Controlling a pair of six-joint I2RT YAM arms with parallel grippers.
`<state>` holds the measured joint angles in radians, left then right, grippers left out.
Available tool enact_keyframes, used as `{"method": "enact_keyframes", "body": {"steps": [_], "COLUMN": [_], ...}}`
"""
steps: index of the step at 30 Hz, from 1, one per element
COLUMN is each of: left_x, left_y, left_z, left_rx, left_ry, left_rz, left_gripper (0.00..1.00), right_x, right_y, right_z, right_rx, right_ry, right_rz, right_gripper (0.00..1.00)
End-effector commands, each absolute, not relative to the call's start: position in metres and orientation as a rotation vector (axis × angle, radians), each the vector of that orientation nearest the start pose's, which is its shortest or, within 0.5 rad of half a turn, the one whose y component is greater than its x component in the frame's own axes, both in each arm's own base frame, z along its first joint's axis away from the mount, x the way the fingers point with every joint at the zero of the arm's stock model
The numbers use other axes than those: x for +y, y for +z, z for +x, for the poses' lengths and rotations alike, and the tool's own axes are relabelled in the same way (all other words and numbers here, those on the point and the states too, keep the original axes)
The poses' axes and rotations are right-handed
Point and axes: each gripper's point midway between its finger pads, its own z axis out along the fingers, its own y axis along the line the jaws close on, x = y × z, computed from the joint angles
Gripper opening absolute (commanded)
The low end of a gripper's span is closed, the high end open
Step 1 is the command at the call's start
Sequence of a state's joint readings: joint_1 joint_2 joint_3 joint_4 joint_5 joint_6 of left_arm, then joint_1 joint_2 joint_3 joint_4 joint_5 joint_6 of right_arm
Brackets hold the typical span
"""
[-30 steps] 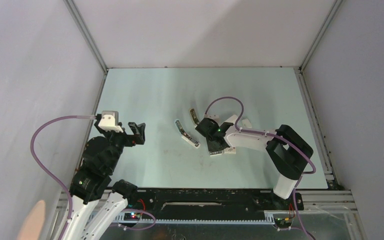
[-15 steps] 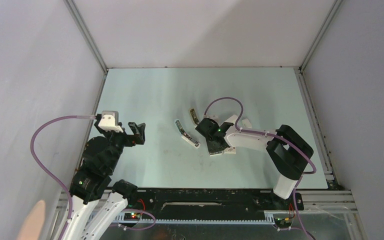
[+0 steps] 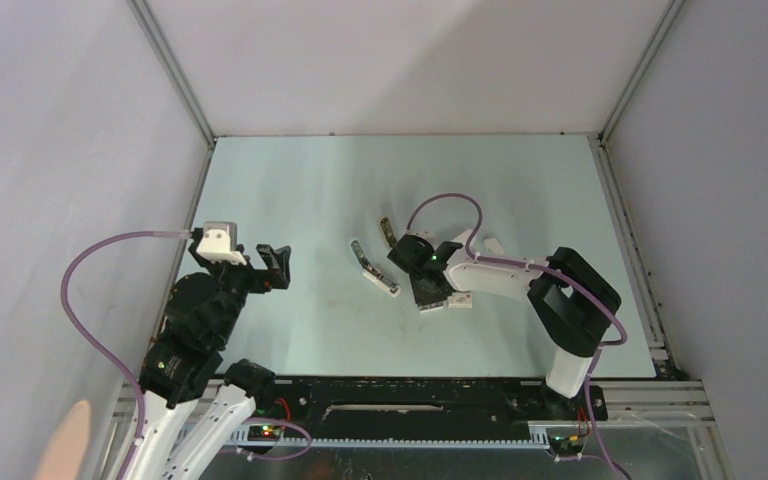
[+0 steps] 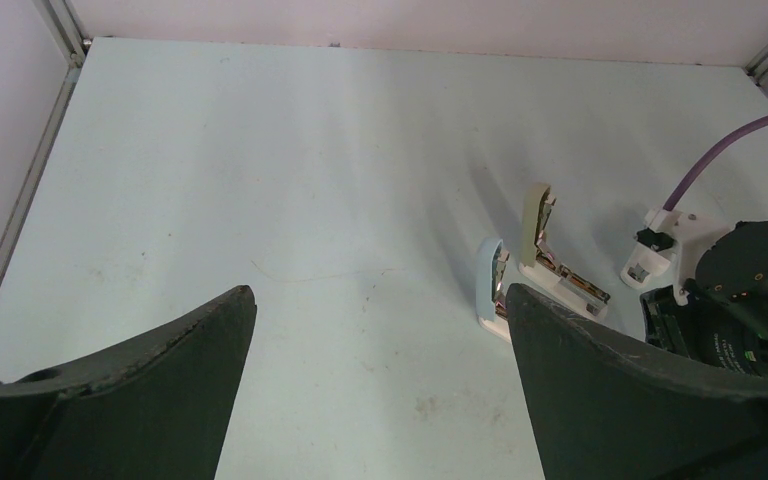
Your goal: Load the staples into the stapler
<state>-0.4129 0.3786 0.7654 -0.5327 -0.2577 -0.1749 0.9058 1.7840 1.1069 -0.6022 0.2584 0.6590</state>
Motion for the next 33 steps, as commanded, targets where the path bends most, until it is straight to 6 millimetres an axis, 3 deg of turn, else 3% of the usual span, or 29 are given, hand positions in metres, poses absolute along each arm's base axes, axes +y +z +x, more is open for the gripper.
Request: {"method": "enact_keyframes", "body": {"steps": [1, 11, 18, 23, 33], "left_x": [-0.055, -0.056, -0.056, -0.055, -0.055], "left_y": [0.290, 0.288, 0.286, 0.284, 0.280], "left_z": [0.216, 0.218, 0.219, 0.221, 0.225], "left_rx": [1.683, 1.695, 1.704, 1.716, 1.735], "left_ry": [-0.227, -0.224, -0.219, -0.211, -0.201], "left_rz": [0.021, 0.027, 0.024, 0.022, 0.019], "left_gripper": [0.98, 0.98, 0.98, 0.98, 0.98], "right_x": [0.263, 0.290, 0.304, 0.302, 0.309], "right_y": [0.019, 0.066, 0.109, 0.117, 0.101], "right_z": [0.234, 0.237, 0.258, 0.285, 0.323], "right_rx": [2.725, 2.568, 2.382, 2.299, 2.199], "right_ry": [0.026, 0.211, 0.349, 0.378, 0.420], "right_rz": [-0.282, -0.453, -0.606, -0.673, -0.794], "right_gripper": [0.20, 0.13, 0.13, 0.13, 0.13]}}
